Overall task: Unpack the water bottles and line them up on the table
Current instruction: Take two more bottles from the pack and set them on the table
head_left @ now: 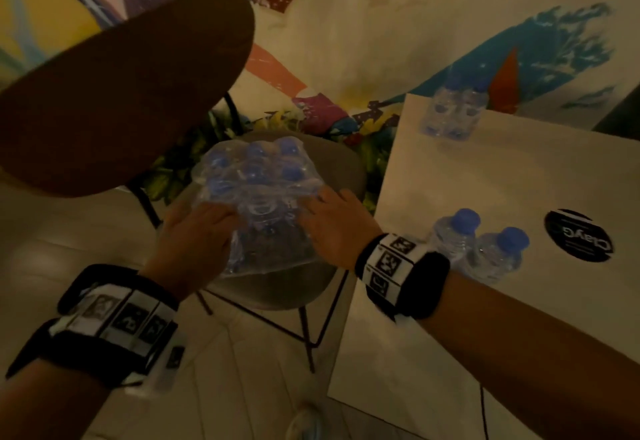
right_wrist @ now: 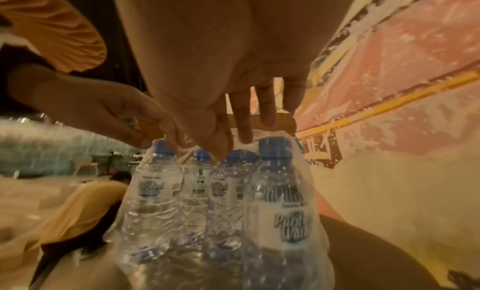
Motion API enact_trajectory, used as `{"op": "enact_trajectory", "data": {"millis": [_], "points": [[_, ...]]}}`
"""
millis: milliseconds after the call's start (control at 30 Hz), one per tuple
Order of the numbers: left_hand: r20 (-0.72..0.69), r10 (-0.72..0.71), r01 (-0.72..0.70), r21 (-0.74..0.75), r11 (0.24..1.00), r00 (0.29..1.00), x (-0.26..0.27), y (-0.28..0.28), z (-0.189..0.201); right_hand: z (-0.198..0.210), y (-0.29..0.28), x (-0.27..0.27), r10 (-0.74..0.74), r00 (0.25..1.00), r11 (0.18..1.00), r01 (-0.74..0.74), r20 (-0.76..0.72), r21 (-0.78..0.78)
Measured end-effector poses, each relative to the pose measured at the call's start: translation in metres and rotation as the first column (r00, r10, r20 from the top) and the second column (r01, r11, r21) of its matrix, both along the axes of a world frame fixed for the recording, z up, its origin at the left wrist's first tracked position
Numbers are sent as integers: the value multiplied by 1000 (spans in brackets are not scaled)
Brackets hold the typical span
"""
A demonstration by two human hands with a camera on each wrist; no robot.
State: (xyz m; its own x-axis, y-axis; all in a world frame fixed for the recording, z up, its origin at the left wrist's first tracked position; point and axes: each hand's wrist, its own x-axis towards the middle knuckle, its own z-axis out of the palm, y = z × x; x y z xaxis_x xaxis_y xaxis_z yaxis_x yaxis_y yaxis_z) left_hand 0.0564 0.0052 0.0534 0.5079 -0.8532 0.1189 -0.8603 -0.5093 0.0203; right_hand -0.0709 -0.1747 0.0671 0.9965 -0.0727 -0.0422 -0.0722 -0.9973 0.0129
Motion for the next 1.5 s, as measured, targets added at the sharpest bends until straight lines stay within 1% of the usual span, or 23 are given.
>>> {"op": "enact_trajectory", "data": {"millis": [67, 133, 200, 233, 300, 367, 400, 467, 500, 600, 667, 733, 833, 867, 933, 1000, 1067, 1167, 1200, 1267, 1300, 1367, 1500], "points": [[56, -7, 2, 82, 997, 998, 10, 2, 3, 4, -4, 12, -16, 1000, 998, 14, -25, -54], [53, 4, -14, 194, 981, 999, 15, 4, 4, 8, -9, 18, -45, 996, 994, 37, -78, -103], [76, 0, -21, 288, 957, 997, 22, 4, 1, 7, -11, 21, -81, 991, 992, 70, -102, -109], [66, -15, -5, 303, 953, 998, 25, 4, 0, 6, -10, 21, -94, 990, 992, 85, -104, -95], [47, -84, 66, 299, 952, 995, 29, 4, 1, 2, -9, 19, -115, 989, 992, 110, -92, -60], [93, -134, 98, 319, 943, 987, 32, 6, 1, -2, -11, 12, -142, 987, 990, 140, -72, -33], [88, -143, 108, 315, 943, 986, 32, 7, 1, -4, -12, 8, -154, 986, 988, 153, -57, -15], [11, -131, 122, 294, 948, 991, 25, 9, 4, -7, -15, -3, -182, 982, 982, 184, -49, 41], [-13, -120, 119, 295, 948, 993, 21, 10, 2, -9, -16, -9, -191, 980, 978, 196, -59, 77], [-46, -167, 173, 250, 952, 985, 10, 12, 1, -16, -14, -26, -217, 975, 953, 221, -43, 208], [-76, -205, 215, 170, 962, 976, 2, 12, 5, -17, -9, -39, -235, 971, 920, 208, 45, 332], [-144, -234, 252, 119, 960, 961, -14, 0, 10, -12, -8, -61, -314, 943, 864, 238, 107, 444], [-267, -309, 339, 75, 938, 913, -47, -32, 24, -3, -13, -109, -438, 894, 780, 324, 97, 535], [-296, -361, 389, 40, 920, 884, -60, -45, 24, 1, -15, -127, -463, 882, 758, 343, 87, 554], [-378, -471, 505, -9, 863, 797, -88, -70, 25, 11, -22, -165, -515, 857, 721, 412, 31, 557], [-436, -524, 561, -52, 826, 732, -118, -96, 25, 20, -32, -200, -568, 823, 694, 487, -12, 531], [-447, -556, 569, -121, 814, 700, -149, -124, 28, 29, -45, -231, -620, 784, 678, 555, -31, 481], [-454, -661, 651, -208, 730, 597, -198, -172, 40, 39, -71, -267, -697, 716, 642, 653, -51, 401], [-483, -661, 651, -221, 726, 574, -211, -187, 41, 41, -81, -277, -722, 689, 625, 687, -60, 372], [-500, -598, 649, -92, 755, 626, -232, -219, 40, 42, -99, -291, -766, 641, 588, 729, -47, 350], [-478, -609, 673, -50, 738, 633, -241, -233, 38, 42, -107, -296, -783, 621, 574, 741, -32, 349], [-414, -675, 732, -31, 681, 610, -257, -256, 37, 41, -122, -299, -808, 589, 545, 762, -25, 349], [-318, -665, 714, 59, 698, 676, -273, -287, 33, 33, -146, -297, -816, 575, 528, 780, -54, 335]]}}
